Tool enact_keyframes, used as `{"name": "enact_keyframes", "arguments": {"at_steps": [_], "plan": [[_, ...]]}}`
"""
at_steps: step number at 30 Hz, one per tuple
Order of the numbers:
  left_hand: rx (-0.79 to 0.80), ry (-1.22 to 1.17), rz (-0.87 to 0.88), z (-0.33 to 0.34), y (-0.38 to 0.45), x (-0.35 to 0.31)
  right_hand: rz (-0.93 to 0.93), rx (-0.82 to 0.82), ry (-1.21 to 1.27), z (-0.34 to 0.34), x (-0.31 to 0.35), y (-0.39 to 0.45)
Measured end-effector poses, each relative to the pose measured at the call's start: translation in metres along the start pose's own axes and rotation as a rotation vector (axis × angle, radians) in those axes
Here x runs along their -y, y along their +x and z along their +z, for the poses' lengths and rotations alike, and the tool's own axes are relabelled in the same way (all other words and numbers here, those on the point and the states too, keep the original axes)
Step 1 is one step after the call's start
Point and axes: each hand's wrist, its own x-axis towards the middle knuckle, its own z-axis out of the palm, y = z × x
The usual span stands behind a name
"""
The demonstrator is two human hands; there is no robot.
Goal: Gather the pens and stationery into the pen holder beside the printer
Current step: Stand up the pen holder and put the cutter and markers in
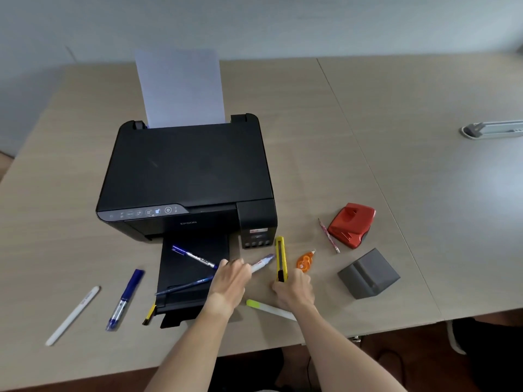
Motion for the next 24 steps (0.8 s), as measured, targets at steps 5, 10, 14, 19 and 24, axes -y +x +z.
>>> {"name": "enact_keyframes", "arguments": {"at_steps": [5, 10, 14, 19, 24], "plan": [[-0.043, -0.093, -0.054, -0.011, 0.0, -0.003, -0.086, -0.011, 0.123, -0.011, -0.011, 0.005], [-0.055, -0.201, -0.103, -0.031, 0.007, -0.014, -0.293, -0.176, 0.199, -0.041, -0.01, 0.011], [-0.046, -0.25, -0.076, -0.045, 0.012, -0.033, -0.498, -0.299, 0.377, -0.086, -0.002, 0.007], [-0.083, -0.241, 0.019, -0.071, 0.019, -0.069, -0.58, -0.534, 0.512, -0.153, -0.016, -0.001], [-0.19, -0.251, 0.129, -0.106, 0.036, -0.104, -0.512, -0.817, 0.601, -0.2, -0.057, -0.007]]}}
